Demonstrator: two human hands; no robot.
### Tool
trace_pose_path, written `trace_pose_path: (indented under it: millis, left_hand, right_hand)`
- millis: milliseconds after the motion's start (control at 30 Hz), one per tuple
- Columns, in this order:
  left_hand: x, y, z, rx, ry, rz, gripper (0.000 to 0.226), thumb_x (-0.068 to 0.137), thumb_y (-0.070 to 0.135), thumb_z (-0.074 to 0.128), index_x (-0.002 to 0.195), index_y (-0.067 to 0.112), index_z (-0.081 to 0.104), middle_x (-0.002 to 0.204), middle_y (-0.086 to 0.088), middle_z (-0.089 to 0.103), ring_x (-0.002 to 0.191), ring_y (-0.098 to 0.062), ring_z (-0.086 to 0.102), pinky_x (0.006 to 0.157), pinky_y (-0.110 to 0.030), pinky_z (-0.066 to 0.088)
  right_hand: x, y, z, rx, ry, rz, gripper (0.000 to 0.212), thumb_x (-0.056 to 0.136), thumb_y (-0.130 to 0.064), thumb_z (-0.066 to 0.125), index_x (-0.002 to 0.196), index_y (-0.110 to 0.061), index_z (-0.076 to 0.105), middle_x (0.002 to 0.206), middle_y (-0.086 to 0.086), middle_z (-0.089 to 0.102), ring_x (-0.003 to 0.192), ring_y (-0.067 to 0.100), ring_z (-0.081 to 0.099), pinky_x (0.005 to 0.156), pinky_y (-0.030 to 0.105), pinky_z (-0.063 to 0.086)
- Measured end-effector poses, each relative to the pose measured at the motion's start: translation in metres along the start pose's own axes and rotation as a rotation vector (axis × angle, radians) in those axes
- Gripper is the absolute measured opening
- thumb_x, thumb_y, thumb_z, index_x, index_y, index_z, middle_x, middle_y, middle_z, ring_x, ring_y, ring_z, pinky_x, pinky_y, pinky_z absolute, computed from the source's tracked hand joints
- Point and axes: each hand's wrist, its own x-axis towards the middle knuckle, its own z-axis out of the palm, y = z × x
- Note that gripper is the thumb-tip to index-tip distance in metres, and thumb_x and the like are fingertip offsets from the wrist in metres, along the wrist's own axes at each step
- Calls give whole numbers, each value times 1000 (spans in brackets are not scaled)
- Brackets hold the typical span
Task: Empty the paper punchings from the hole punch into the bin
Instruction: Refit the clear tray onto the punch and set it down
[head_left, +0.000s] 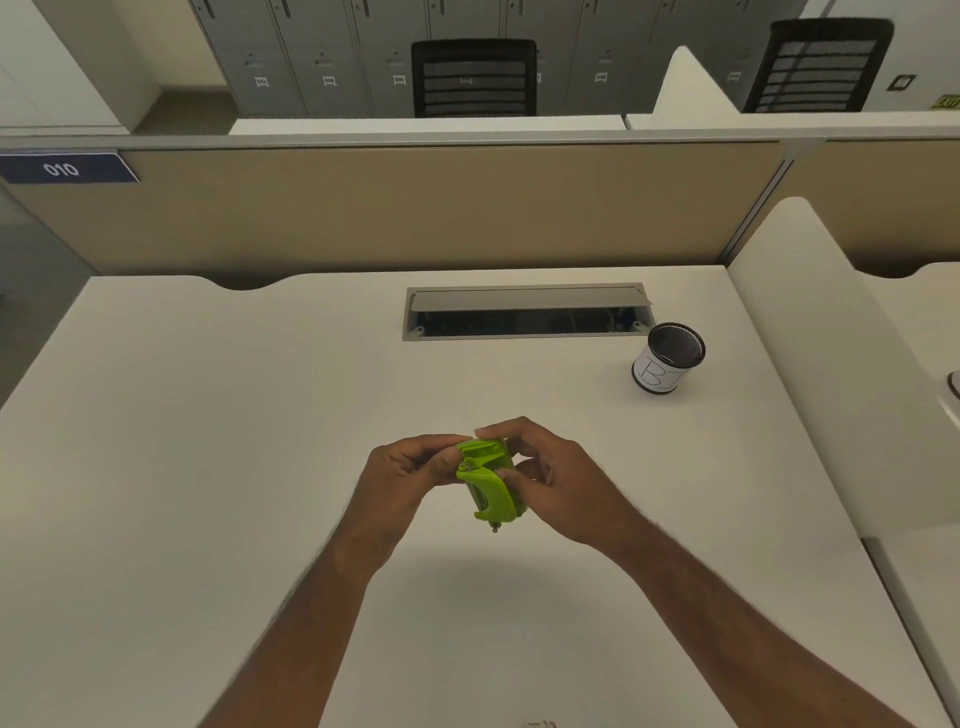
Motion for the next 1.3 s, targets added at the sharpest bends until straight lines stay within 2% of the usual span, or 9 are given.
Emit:
trace_pose_path:
  millis: [100,300,433,633,733,800,933,1100,1300]
  left_hand:
    - [-1,-1,3,8,0,-4,29,93,38,75,115,21,84,111,-9,85,106,-30,81,90,-30,64]
    - [0,-3,10,19,35,-19,25,95,34,79,118,24,83,116,-4,84,109,-23,80,89,-25,63]
    - [-2,-10,9,122,32,-60,16,94,26,81,109,28,85,107,-2,86,100,-23,82,86,-27,65]
    - [-1,-17,8,357,54,-34,16,97,12,78,104,25,84,96,3,85,90,-19,82,82,-25,65]
    - [-1,-17,10,405,64,-9,20,97,13,78,101,32,83,96,7,85,91,-17,81,82,-24,65]
    - [0,-15,12,398,75,2,28,96,13,79,96,41,83,97,11,84,92,-12,80,82,-20,64]
    - [1,-14,10,366,69,-19,25,97,16,78,100,39,86,103,9,85,98,-10,79,88,-24,63]
    - [-9,-20,1,237,25,-105,18,101,18,73,112,26,85,111,0,85,107,-19,80,100,-34,61]
    - [-9,-21,2,281,69,-118,20,97,14,77,108,29,85,105,3,86,100,-17,82,97,-35,62]
  right_hand:
    - [0,4,3,82,52,26,37,101,-14,66,130,-37,66,109,-4,74,78,29,79,68,35,64]
    - [1,9,9,239,150,57,35,101,-11,69,129,-31,67,109,3,77,84,46,76,76,57,66]
    - [0,14,9,304,193,81,37,98,-3,69,125,-28,67,113,9,80,98,39,78,86,64,62]
    - [-4,16,9,245,179,95,27,95,-15,74,117,-28,64,102,10,83,96,35,80,92,64,60]
    - [-4,19,6,129,171,100,21,95,-22,74,109,-29,60,97,5,84,91,33,80,90,62,60]
    - [-4,18,4,193,168,113,21,94,-18,74,103,-29,59,98,9,84,90,34,81,87,58,63]
    - [-5,17,2,412,189,156,31,92,2,72,97,-26,59,99,14,82,79,25,80,75,33,63]
    - [-6,17,0,469,245,196,33,92,11,73,102,-13,52,100,11,82,80,26,79,74,35,64]
    - [-8,15,3,525,262,228,35,92,15,69,103,-11,49,96,11,82,76,22,77,70,29,63]
